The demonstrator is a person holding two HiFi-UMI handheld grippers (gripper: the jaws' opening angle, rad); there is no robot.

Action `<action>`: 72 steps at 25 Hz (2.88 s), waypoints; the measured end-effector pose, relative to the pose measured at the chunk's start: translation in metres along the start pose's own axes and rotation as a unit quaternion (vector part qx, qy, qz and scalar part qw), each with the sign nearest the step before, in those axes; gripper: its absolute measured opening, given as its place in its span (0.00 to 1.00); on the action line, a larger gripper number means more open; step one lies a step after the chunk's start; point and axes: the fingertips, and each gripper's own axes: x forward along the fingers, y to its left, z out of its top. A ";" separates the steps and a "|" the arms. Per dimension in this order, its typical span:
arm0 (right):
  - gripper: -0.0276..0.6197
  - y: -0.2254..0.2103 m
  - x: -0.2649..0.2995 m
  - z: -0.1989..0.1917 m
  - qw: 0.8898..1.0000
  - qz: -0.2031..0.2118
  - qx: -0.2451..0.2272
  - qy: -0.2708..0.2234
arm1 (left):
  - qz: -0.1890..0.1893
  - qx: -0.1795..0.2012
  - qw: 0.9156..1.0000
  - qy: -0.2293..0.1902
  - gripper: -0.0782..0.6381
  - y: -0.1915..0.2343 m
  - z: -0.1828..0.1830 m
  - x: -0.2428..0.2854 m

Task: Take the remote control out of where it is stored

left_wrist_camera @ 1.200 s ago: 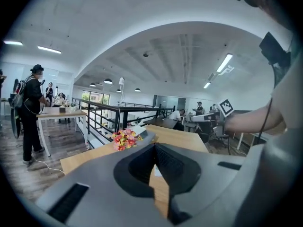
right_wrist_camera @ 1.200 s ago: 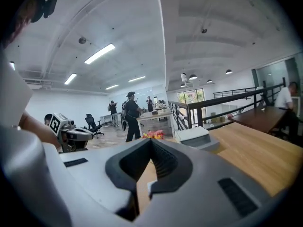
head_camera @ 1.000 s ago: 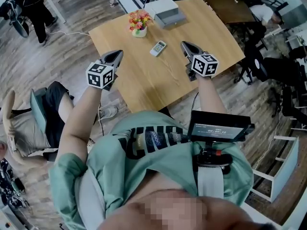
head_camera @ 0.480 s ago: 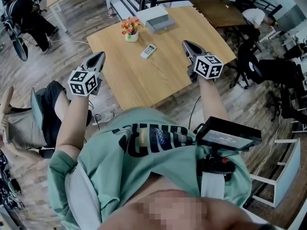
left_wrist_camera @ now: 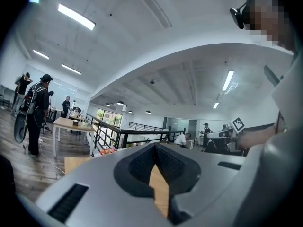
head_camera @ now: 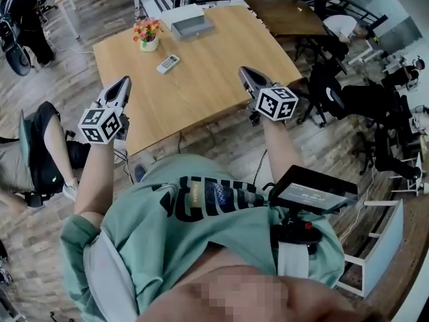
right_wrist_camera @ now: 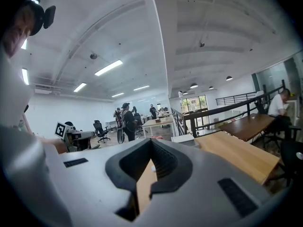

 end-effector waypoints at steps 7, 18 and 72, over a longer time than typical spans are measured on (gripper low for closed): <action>0.05 -0.018 -0.025 -0.019 1.000 0.011 0.022 0.003 | -0.005 -0.002 1.000 0.012 0.12 -0.046 -0.007 0.005; 0.05 0.025 0.020 -0.019 0.999 -0.022 0.029 -0.013 | -0.056 0.028 0.998 0.027 0.12 0.024 -0.001 0.000; 0.05 0.036 0.029 -0.009 1.000 -0.007 0.003 -0.012 | -0.060 0.013 0.998 0.010 0.12 0.028 -0.004 -0.004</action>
